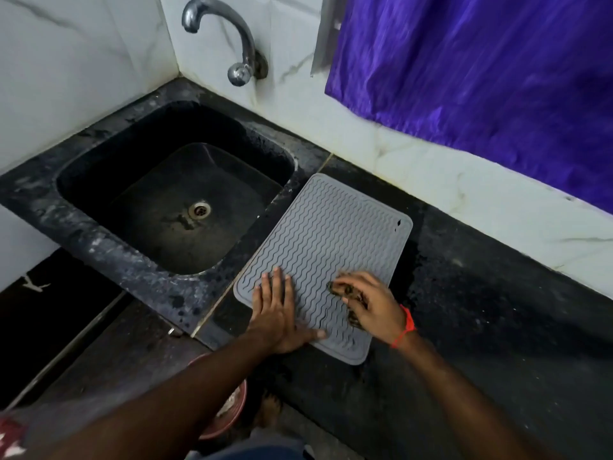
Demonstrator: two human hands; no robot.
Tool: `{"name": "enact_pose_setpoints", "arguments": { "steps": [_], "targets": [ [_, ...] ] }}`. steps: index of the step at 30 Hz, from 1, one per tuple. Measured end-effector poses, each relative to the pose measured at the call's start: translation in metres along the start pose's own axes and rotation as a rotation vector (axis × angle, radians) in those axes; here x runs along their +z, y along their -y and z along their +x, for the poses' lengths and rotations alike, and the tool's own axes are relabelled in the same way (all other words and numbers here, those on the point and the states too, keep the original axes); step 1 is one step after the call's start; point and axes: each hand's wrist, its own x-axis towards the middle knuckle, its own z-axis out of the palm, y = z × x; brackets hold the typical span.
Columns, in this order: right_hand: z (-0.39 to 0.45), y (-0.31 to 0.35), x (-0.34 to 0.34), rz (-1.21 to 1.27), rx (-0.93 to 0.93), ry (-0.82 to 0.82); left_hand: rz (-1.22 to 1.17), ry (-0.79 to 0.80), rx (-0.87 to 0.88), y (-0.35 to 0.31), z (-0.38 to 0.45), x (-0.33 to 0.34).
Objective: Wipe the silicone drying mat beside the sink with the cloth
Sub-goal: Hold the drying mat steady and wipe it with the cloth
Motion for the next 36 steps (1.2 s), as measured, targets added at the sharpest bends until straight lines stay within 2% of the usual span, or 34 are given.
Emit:
{"name": "enact_pose_setpoints", "arguments": {
  "steps": [3, 5, 13, 17, 21, 22, 23, 24, 25, 27, 28, 29, 30, 33, 36],
  "targets": [
    [-0.016, -0.01, 0.011, -0.27, -0.328, 0.213, 0.049, 0.013, -0.018, 0.0, -0.005, 0.007],
    [-0.026, -0.017, 0.021, -0.416, -0.48, 0.269, 0.045, 0.03, -0.019, 0.0, -0.006, 0.006],
    [0.003, -0.058, 0.01, -0.51, -0.841, 0.264, 0.085, 0.146, -0.074, -0.009, -0.006, -0.006],
    [0.047, -0.082, -0.015, -0.516, -0.867, 0.257, 0.086, 0.184, -0.082, -0.013, -0.006, -0.01],
    [0.091, -0.102, -0.052, -0.559, -0.755, 0.266, 0.086, 0.218, -0.095, -0.013, -0.004, -0.011],
    [0.103, -0.104, -0.063, -0.561, -0.669, 0.251, 0.081, 0.223, -0.097, -0.013, -0.003, -0.011],
    [0.116, -0.108, -0.073, -0.476, -0.54, 0.213, 0.077, 0.226, -0.095, -0.012, -0.002, -0.01],
    [0.13, -0.11, -0.084, -0.372, -0.342, 0.128, 0.073, 0.229, -0.092, -0.011, -0.001, -0.009],
    [0.147, -0.114, -0.091, -0.161, -0.103, 0.089, 0.07, 0.231, -0.091, -0.011, 0.0, -0.008],
    [0.172, -0.121, -0.106, 0.028, 0.317, 0.029, 0.068, 0.232, -0.09, -0.01, 0.002, -0.007],
    [0.18, -0.126, -0.108, 0.064, 0.419, -0.01, 0.068, 0.234, -0.09, -0.009, 0.003, -0.007],
    [0.185, -0.128, -0.108, 0.097, 0.475, -0.06, 0.068, 0.234, -0.09, -0.009, 0.003, -0.006],
    [0.188, -0.126, -0.107, 0.023, 0.491, -0.087, 0.066, 0.232, -0.09, -0.008, 0.004, -0.006],
    [0.19, -0.123, -0.091, -0.289, 0.32, -0.106, 0.056, 0.238, -0.088, -0.008, 0.004, -0.005],
    [0.181, -0.108, -0.063, -0.369, 0.338, -0.141, 0.045, 0.221, -0.094, -0.008, 0.005, -0.005]
  ]
}}
